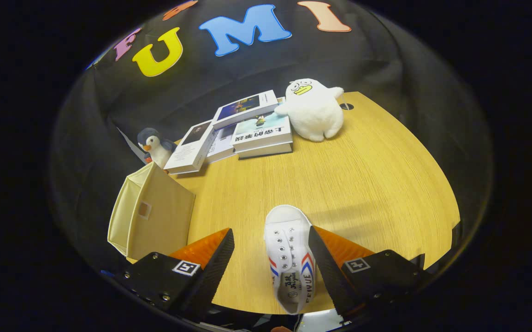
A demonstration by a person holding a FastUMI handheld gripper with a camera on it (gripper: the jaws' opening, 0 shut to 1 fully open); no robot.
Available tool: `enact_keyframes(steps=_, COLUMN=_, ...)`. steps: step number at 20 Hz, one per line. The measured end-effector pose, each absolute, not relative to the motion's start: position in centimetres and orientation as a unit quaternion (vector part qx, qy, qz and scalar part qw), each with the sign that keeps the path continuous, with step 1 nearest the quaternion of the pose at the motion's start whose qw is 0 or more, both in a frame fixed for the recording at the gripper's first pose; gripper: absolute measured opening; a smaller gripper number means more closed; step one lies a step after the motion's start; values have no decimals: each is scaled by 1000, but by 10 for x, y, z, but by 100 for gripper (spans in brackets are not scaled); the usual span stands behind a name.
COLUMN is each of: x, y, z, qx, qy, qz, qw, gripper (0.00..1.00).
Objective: Open the storage box then place both shoes into the box .Put the left shoe in first, then the right shoe, with the right side of both shoes facing outward in a uniform manner.
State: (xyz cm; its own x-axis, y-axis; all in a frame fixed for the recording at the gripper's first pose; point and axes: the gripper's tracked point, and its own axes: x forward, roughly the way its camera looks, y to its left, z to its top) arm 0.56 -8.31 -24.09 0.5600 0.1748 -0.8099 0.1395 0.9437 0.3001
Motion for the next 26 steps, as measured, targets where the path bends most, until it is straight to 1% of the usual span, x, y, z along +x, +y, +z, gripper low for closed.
enact_keyframes(steps=4, x=-7, y=-98, z=-265, qx=141, qy=497, qz=7, qw=856, gripper=98)
enact_keyframes(steps=9, x=-23, y=-107, z=-300, qx=110, qy=544, qz=19, qw=831, gripper=98)
enact_keyframes(steps=14, x=-32, y=-108, z=-324, qx=98, qy=572, qz=20, qw=814, gripper=98)
enact_keyframes(steps=15, x=-33, y=-109, z=-329, qx=94, qy=576, qz=21, qw=812, gripper=97)
enact_keyframes(steps=16, x=-32, y=-106, z=-330, qx=99, qy=578, qz=22, qw=810, gripper=93)
enact_keyframes(steps=18, x=-33, y=-104, z=-335, qx=104, qy=584, qz=19, qw=805, gripper=91)
enact_keyframes(steps=20, x=-35, y=-103, z=-342, qx=96, qy=592, qz=21, qw=800, gripper=85)
enact_keyframes(steps=21, x=-34, y=-97, z=-343, qx=105, qy=589, qz=29, qw=801, gripper=85)
enact_keyframes(steps=22, x=-34, y=-91, z=-340, qx=117, qy=589, qz=30, qw=799, gripper=75)
enact_keyframes(steps=23, x=-33, y=-92, z=-341, qx=116, qy=587, qz=24, qw=801, gripper=52)
enact_keyframes(steps=24, x=-33, y=-91, z=-345, qx=114, qy=589, qz=23, qw=800, gripper=50)
enact_keyframes(steps=25, x=-34, y=-94, z=-343, qx=109, qy=590, qz=19, qw=800, gripper=50)
enact_keyframes(steps=26, x=-35, y=-94, z=-339, qx=110, qy=593, qz=19, qw=798, gripper=43)
